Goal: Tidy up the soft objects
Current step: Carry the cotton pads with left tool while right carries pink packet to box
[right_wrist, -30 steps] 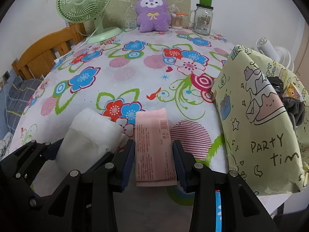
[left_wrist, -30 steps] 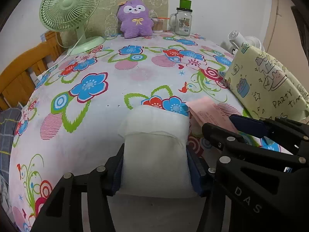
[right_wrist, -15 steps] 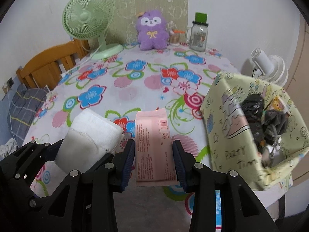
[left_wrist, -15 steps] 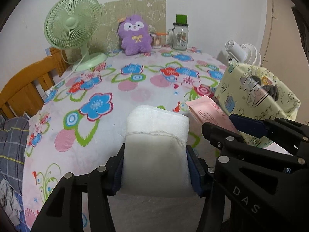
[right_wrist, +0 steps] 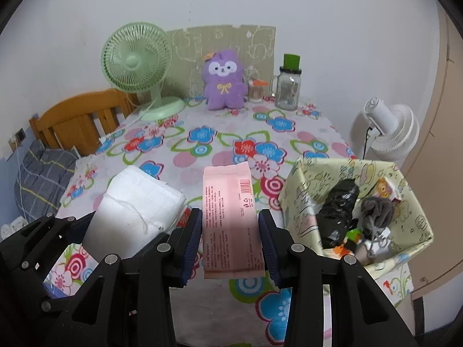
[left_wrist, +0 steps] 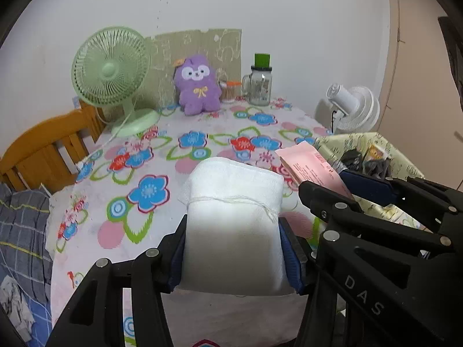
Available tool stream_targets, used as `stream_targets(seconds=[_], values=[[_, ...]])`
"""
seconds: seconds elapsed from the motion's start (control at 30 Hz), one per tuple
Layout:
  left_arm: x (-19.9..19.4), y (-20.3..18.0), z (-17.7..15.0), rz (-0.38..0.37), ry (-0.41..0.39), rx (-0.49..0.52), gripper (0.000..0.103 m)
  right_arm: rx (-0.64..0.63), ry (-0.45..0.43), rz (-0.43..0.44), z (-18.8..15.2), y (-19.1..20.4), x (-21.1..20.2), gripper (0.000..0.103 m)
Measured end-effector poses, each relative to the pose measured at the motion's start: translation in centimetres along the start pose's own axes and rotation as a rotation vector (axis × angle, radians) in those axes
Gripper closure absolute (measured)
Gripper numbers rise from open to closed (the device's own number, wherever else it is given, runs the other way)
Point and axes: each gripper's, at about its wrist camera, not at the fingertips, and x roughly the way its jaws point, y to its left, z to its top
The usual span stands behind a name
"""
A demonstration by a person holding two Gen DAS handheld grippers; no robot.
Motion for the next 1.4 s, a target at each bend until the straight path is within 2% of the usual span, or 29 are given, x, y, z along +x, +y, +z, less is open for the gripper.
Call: stream_targets(seconds=[0.57,0.87,1.4], values=[[-2.1,-3.4,2.4,0.020,-0.065,0.019,0.045,0.012,-0.080,0.022,1.8,-3.4,-3.7,0.060],[-1.5,-5.8,3.3,0.008,-0.062,0.023,0.045,0.025,-0.085,0.027,2.2,-6.3,-4.0,0.060],[0.9,-11.0,4.9,-0.043,-0.048,0.097,0.045,0.069,-0.082,-0.024,2.0,-12.1,-3.6,0.060]])
